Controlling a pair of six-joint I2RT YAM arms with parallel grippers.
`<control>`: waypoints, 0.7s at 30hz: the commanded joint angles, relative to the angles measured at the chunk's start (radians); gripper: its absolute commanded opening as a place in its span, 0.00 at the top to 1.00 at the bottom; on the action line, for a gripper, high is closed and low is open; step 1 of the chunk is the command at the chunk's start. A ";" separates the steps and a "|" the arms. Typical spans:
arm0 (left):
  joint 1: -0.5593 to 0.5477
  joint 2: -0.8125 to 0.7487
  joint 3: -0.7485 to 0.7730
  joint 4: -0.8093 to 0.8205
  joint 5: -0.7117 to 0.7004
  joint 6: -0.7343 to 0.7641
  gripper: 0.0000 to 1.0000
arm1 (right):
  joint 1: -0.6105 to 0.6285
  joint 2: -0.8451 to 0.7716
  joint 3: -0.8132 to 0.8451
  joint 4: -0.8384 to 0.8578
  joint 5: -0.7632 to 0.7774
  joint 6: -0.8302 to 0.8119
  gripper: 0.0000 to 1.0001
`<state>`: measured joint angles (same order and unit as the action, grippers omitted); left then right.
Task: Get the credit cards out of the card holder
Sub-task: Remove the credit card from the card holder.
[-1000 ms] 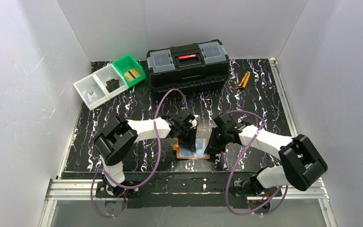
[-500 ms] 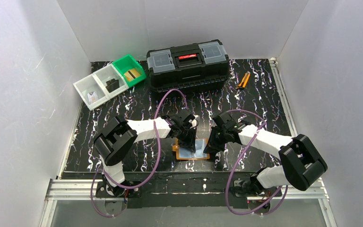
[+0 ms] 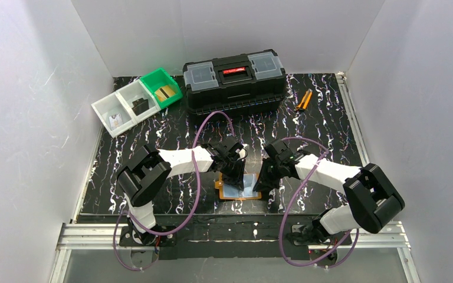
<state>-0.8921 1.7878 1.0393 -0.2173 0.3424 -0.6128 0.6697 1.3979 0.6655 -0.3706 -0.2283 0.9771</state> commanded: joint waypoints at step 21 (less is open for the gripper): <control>0.045 -0.239 0.022 -0.351 -0.263 0.044 0.80 | 0.008 -0.108 0.070 -0.056 0.035 0.011 0.99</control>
<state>-0.8589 1.6047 1.0779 -0.4404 0.1925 -0.5842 0.6701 1.3289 0.6754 -0.3950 -0.2043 0.9894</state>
